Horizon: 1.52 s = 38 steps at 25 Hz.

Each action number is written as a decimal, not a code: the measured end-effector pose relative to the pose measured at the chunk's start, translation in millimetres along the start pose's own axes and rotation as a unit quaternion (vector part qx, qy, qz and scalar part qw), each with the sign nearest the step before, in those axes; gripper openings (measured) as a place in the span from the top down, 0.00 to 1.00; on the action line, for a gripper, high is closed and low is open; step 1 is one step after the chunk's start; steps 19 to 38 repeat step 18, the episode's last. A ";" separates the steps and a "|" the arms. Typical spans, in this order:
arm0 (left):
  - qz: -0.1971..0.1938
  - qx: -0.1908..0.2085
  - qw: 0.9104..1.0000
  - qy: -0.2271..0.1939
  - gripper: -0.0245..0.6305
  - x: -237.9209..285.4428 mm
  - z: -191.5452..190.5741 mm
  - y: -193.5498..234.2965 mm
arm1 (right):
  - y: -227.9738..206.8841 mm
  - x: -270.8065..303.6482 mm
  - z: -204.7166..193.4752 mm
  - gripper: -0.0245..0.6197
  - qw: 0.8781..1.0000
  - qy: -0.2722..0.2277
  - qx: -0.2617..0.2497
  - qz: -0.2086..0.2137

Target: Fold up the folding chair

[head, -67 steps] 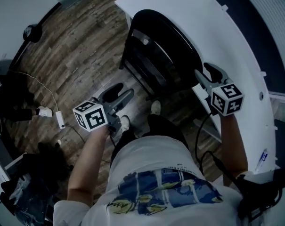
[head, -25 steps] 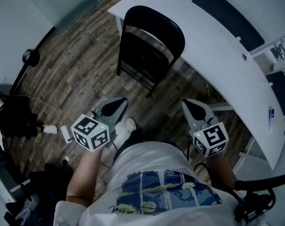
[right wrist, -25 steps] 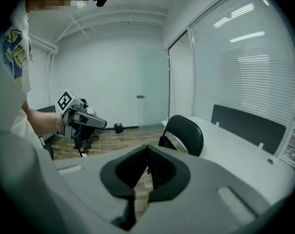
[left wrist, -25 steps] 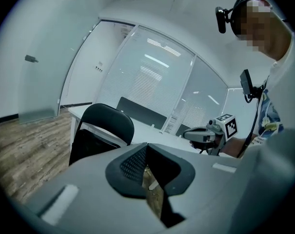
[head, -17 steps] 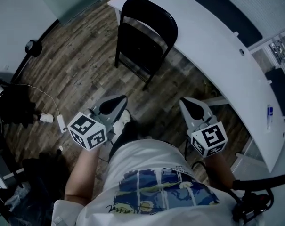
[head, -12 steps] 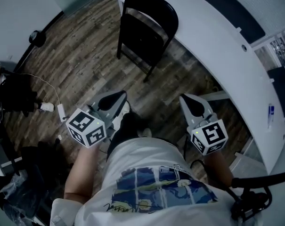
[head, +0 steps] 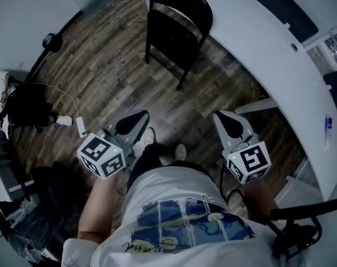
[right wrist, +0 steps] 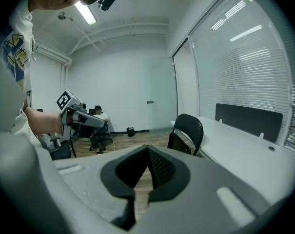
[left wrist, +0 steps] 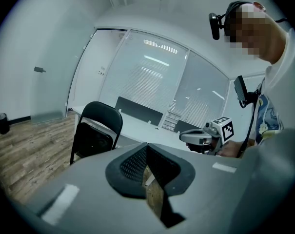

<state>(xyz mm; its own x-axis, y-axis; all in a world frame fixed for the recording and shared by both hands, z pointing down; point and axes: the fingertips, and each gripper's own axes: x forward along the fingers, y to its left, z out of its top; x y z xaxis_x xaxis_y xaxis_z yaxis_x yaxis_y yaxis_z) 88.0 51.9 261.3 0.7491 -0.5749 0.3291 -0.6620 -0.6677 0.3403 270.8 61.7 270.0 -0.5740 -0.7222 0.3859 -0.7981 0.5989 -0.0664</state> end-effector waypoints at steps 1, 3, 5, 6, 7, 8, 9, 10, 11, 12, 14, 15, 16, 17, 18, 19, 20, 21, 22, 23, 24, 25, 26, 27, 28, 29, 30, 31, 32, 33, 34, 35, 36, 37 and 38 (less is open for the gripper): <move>-0.002 0.000 1.000 0.002 0.96 1.0 -0.3 -0.5 | -0.3 -0.1 -0.5 0.96 1.000 0.000 0.002 -0.002; -0.012 0.002 1.000 0.003 0.96 0.7 -1.1 0.6 | 2.7 -0.6 0.1 0.96 1.000 -0.003 0.000 -0.010; -0.021 0.005 1.000 0.001 0.96 -4.2 -0.2 3.9 | 9.9 -1.1 3.1 0.96 1.000 -0.004 -0.006 -0.019; -0.026 0.005 1.000 -0.001 0.96 -7.6 -0.2 4.3 | 13.9 -2.7 3.9 0.96 1.000 -0.002 -0.006 -0.024; -0.031 0.006 1.000 -0.002 0.96 -11.2 -0.1 4.0 | 17.8 -4.4 4.8 0.96 1.000 0.001 -0.006 -0.029; -0.036 0.007 0.999 -0.004 0.96 -15.4 0.8 4.0 | 22.0 -5.1 6.7 0.96 0.999 0.001 -0.006 -0.034; -0.041 0.010 0.999 -0.005 0.96 -20.5 2.7 5.3 | 27.0 -3.8 9.9 0.96 0.999 0.001 -0.007 -0.037; -0.044 0.013 0.999 -0.007 0.96 -27.0 4.5 8.0 | 33.3 -1.1 13.7 0.96 0.999 -0.001 -0.009 -0.039; -0.046 0.014 0.999 -0.009 0.96 -34.8 4.9 11.7 | 41.0 2.3 16.6 0.96 0.999 -0.001 -0.012 -0.041; -0.046 0.012 0.999 -0.010 0.96 -43.6 3.2 16.4 | 50.1 5.9 17.9 0.96 0.999 0.001 -0.013 -0.041; -0.046 0.005 0.999 -0.008 0.96 -63.9 -3.6 28.5 | 71.1 14.7 19.1 0.96 0.999 0.005 -0.013 -0.040; -0.046 0.002 0.999 -0.006 0.96 -74.6 -6.5 35.7 | 82.1 20.1 20.8 0.96 0.999 0.006 -0.014 -0.039; -0.045 0.001 0.999 -0.005 0.96 -85.5 -8.9 43.1 | 92.9 25.9 23.2 0.96 0.999 0.007 -0.017 -0.037; -0.045 0.000 0.999 -0.004 0.96 -96.4 -11.0 50.4 | 103.5 31.6 25.9 0.96 0.999 0.007 -0.020 -0.036; -0.044 -0.001 0.999 -0.003 0.96 -107.3 -13.2 57.7 | 114.2 37.2 28.6 0.96 0.999 0.008 -0.023 -0.035; -0.044 -0.001 0.999 -0.003 0.96 -107.3 -13.2 57.7 | 114.2 37.2 28.6 0.96 0.999 0.008 -0.023 -0.035; -0.044 -0.001 0.999 -0.003 0.96 -107.3 -13.2 57.7 | 114.2 37.2 28.6 0.96 0.999 0.008 -0.023 -0.035; -0.044 -0.001 0.999 -0.003 0.96 -107.3 -13.2 57.7 | 114.2 37.2 28.6 0.96 0.999 0.008 -0.023 -0.035; -0.044 -0.001 0.999 -0.003 0.96 -107.3 -13.2 57.7 | 114.2 37.2 28.6 0.96 0.999 0.008 -0.023 -0.035; -0.044 -0.001 0.999 -0.003 0.96 -107.3 -13.2 57.7 | 114.2 37.2 28.6 0.96 0.999 0.008 -0.023 -0.035; -0.044 -0.001 0.999 -0.003 0.96 -107.3 -13.2 57.7 | 114.2 37.2 28.6 0.96 0.999 0.008 -0.023 -0.035; -0.044 -0.001 0.999 -0.003 0.96 -107.3 -13.2 57.7 | 114.2 37.2 28.6 0.96 0.999 0.008 -0.023 -0.035; -0.044 -0.001 0.999 -0.003 0.96 -107.3 -13.2 57.7 | 114.2 37.2 28.6 0.96 0.999 0.008 -0.023 -0.035; -0.044 -0.001 0.999 -0.003 0.96 -107.3 -13.2 57.7 | 114.2 37.2 28.6 0.96 0.999 0.008 -0.023 -0.035; -0.044 -0.001 0.999 -0.003 0.96 -107.3 -13.2 57.7 | 114.2 37.2 28.6 0.96 0.999 0.008 -0.023 -0.035; -0.044 -0.001 0.999 -0.003 0.96 -107.3 -13.2 57.7 | 114.2 37.2 28.6 0.96 0.999 0.008 -0.023 -0.035; -0.044 -0.001 0.999 -0.003 0.96 -107.3 -13.2 57.7 | 114.2 37.2 28.6 0.96 0.999 0.008 -0.023 -0.035; -0.044 -0.001 0.999 -0.003 0.96 -107.3 -13.2 57.7 | 114.2 37.2 28.6 0.96 0.999 0.008 -0.023 -0.035; -0.044 -0.001 0.999 -0.003 0.96 -107.3 -13.2 57.7 | 114.2 37.2 28.6 0.96 0.999 0.008 -0.023 -0.035; -0.044 -0.001 0.999 -0.003 0.96 -107.3 -13.2 57.7 | 114.2 37.2 28.6 0.96 0.999 0.008 -0.023 -0.035; -0.044 -0.001 0.999 -0.003 0.96 -107.3 -13.2 57.7 | 114.2 37.2 28.6 0.96 0.999 0.008 -0.023 -0.035; -0.044 -0.001 0.999 -0.003 0.96 -107.3 -13.2 57.7 | 114.2 37.2 28.6 0.96 0.999 0.008 -0.023 -0.035; -0.044 -0.001 0.999 -0.003 0.96 -107.3 -13.2 57.7 | 114.2 37.2 28.6 0.96 0.999 0.008 -0.023 -0.035; -0.044 -0.001 0.999 -0.003 0.96 -107.3 -13.2 57.7 | 114.2 37.2 28.6 0.96 0.999 0.008 -0.023 -0.035; -0.044 -0.001 0.999 -0.003 0.96 -107.3 -13.2 57.7 | 114.2 37.2 28.6 0.96 0.999 0.008 -0.023 -0.035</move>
